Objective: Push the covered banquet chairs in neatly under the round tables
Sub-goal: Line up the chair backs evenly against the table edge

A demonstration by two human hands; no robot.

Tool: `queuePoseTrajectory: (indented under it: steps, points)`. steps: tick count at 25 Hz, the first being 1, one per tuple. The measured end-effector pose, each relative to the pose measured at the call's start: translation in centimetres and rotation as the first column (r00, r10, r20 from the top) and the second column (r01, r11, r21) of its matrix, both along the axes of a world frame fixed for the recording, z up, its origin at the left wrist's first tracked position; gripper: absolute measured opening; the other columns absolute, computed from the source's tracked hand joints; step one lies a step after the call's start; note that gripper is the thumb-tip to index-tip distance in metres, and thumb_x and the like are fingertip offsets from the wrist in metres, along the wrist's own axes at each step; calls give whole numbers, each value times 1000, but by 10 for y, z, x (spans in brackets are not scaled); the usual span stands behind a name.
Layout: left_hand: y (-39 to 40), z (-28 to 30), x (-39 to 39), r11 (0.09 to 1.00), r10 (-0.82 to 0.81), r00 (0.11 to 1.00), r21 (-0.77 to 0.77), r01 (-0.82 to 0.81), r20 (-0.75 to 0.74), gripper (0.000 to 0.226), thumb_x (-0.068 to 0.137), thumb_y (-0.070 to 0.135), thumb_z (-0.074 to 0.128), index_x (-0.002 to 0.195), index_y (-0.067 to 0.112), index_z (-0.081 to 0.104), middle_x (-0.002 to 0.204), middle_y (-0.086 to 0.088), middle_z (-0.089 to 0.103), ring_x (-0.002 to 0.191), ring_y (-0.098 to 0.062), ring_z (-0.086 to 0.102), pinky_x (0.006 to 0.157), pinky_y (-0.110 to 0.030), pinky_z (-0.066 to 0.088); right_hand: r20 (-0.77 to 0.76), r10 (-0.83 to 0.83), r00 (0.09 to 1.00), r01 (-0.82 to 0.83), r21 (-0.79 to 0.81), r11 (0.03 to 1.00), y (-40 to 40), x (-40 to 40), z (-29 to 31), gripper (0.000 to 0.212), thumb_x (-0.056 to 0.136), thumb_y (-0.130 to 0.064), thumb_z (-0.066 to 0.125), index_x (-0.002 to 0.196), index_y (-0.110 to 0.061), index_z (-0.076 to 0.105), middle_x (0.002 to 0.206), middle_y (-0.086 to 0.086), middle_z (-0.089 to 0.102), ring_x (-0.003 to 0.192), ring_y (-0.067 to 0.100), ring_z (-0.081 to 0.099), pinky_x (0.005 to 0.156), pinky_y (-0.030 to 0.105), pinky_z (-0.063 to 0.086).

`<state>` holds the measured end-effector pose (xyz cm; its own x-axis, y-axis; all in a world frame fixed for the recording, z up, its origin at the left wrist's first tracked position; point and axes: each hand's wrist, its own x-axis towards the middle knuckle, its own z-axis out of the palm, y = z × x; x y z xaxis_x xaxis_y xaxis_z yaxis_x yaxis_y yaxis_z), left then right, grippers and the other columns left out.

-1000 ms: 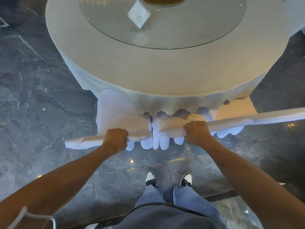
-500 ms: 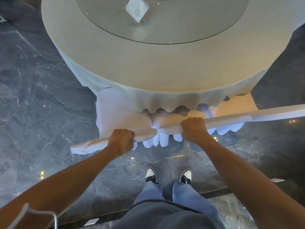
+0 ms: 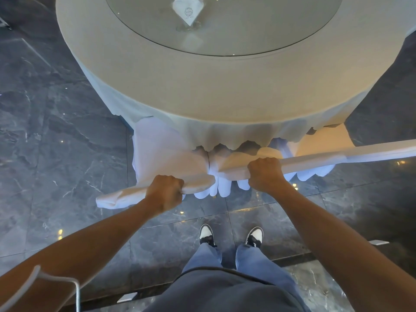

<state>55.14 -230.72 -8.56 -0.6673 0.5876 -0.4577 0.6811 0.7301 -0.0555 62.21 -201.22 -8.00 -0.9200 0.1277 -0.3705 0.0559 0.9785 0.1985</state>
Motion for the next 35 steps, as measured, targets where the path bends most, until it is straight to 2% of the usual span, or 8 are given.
queuePoseTrajectory:
  steps: [10,13,17,22,25,28,31,35]
  points:
    - [17,0,3,998,56,998,-38,-55,31,20,69,18,62,88,18,67,85,-4,70,76,-27,66,63,-27,37,-24,21,999,-21,-3,1000,3,6,-4,22,87,-33,57,103,-19,65,91,0,67,85,21,65,67,28,41]
    - [23,-1,-4,997,81,994,-10,-80,74,11,69,21,64,78,19,59,78,-2,66,67,-25,59,62,-26,37,-123,68,990,-78,-84,993,11,14,-12,28,84,-31,62,108,-16,62,94,4,68,87,25,64,75,34,45]
    - [40,-1,-14,992,117,979,17,-121,168,20,70,35,64,67,21,50,62,6,52,62,-21,54,61,-26,37,-334,116,936,-170,-137,976,28,34,-19,28,71,-27,71,93,-11,68,83,7,71,80,30,64,92,45,47]
    - [80,5,-22,992,121,931,-78,-100,344,23,63,29,70,83,25,60,81,8,58,76,-19,58,63,-27,37,-504,78,860,-204,-200,959,80,61,-10,36,79,-37,62,103,-10,66,104,9,69,100,30,62,106,47,36]
    - [136,14,-25,963,182,860,90,-254,476,15,74,24,64,87,18,63,95,6,60,90,-25,60,69,-32,43,-469,36,883,-196,-297,935,125,76,4,45,85,-48,64,115,-13,64,112,6,69,101,28,62,98,44,43]
    - [229,34,-26,953,78,877,224,-206,474,22,89,25,60,102,13,73,116,4,67,101,-20,59,89,-32,45,-409,12,912,-172,-358,918,186,90,13,48,92,-56,52,119,-18,63,107,1,70,89,24,62,83,35,46]
    - [332,52,-7,940,28,881,287,-183,473,26,93,32,60,108,18,75,115,2,68,102,-21,61,92,-37,49,-317,6,948,-117,-332,936,264,105,21,45,96,-55,40,111,-20,66,94,-1,70,81,22,60,75,30,43]
    - [454,72,33,923,-54,873,358,-141,485,22,95,27,60,109,18,73,119,0,69,104,-21,62,90,-34,48,-239,-80,968,22,-238,971,375,130,33,42,97,-47,41,106,-15,66,92,4,68,84,26,60,80,38,46]
